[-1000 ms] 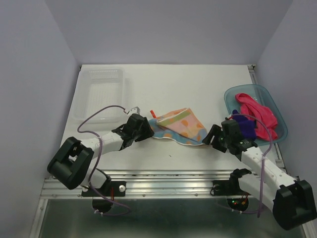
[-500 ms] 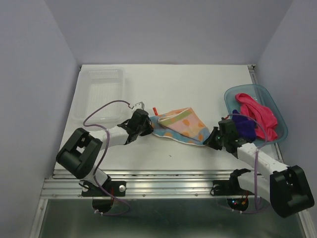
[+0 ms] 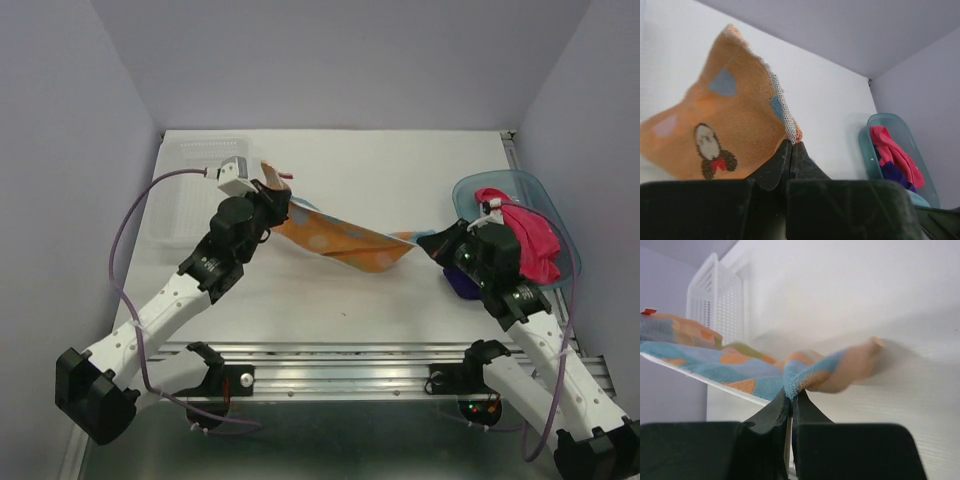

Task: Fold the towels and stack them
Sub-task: Flatten out the crumpled towel

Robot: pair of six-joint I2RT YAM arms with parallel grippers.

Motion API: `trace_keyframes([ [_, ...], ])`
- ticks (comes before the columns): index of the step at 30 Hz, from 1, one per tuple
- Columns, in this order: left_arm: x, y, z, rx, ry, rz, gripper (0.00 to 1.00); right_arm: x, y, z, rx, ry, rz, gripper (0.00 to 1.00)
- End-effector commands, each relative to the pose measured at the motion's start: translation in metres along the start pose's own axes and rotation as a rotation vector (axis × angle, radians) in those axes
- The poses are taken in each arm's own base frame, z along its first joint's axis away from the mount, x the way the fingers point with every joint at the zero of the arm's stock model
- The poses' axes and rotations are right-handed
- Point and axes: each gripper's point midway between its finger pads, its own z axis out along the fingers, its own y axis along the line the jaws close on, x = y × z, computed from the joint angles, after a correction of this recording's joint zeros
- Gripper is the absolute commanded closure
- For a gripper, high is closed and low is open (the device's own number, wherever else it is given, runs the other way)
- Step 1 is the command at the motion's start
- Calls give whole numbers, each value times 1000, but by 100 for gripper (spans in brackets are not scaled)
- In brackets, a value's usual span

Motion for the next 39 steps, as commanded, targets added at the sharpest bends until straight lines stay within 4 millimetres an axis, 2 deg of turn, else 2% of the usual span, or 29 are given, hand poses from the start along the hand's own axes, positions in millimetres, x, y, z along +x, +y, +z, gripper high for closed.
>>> trace_keyframes([
  [1,-41,-11,26,-42,-82,86,100,-36,17,-3,20,-113,46,99],
  [3,-59,-14,54,-39,-80,104,100,-56,31,2,4,-155,19,99],
  [4,-66,-17,65,-28,-80,108,100,-60,28,14,42,-149,11,99],
  [5,-87,-22,86,-1,-88,122,100,-89,42,14,54,-221,-12,99],
  [7,-98,-40,105,97,-53,140,100,-105,38,32,152,-227,-29,99],
  [8,-119,-48,123,133,-65,145,100,-133,55,26,153,-297,-44,99],
  [9,-124,-56,131,169,-56,148,100,-143,63,26,154,-310,-49,99],
  [10,-133,-76,141,248,-49,167,100,-147,65,32,166,-301,-74,99],
  [11,-131,-79,140,264,-35,168,100,-153,74,30,145,-309,-88,99],
  [13,-145,-101,148,338,-50,203,100,-169,95,22,91,-341,-118,99],
  [15,-154,-105,154,341,-70,211,100,-173,99,14,82,-356,-148,99],
  [17,-153,-95,159,315,-64,201,100,-157,85,16,118,-301,-151,99],
  [19,-132,-72,168,276,-15,177,100,-134,78,15,89,-234,-145,99],
  [20,-128,-57,173,263,-4,164,100,-112,62,22,100,-180,-128,99],
  [22,-88,-20,183,232,90,133,100,-77,55,24,32,-90,-108,99],
  [23,-70,-6,188,212,124,116,100,-39,30,33,68,-9,-67,99],
  [24,-54,8,190,193,158,98,100,-31,46,30,11,17,-50,99],
  [25,-25,28,190,168,223,80,100,5,22,37,51,86,-42,99],
  [27,11,52,190,139,295,60,80,61,23,44,62,182,-5,99],
  [28,18,61,191,117,309,59,76,85,24,45,57,234,-21,96],
  [29,25,81,191,39,323,55,71,133,31,39,67,358,-68,90],
  [30,29,92,189,-10,335,47,70,151,36,34,73,388,-110,86],
  [31,32,103,184,-53,351,39,69,154,46,34,95,365,-146,70],
  [32,23,102,179,-64,329,30,64,173,54,29,87,405,-180,60],
  [33,22,106,173,-80,325,25,59,176,63,29,74,416,-192,42],
  [34,17,106,168,-98,309,30,9,174,77,29,47,413,-202,26],
  [35,12,104,163,-99,298,31,1,172,84,29,28,405,-208,14],
  [37,-2,96,149,-94,265,44,1,168,89,31,23,389,-218,0],
  [39,-6,91,137,-89,254,46,1,161,93,32,16,360,-228,0],
])
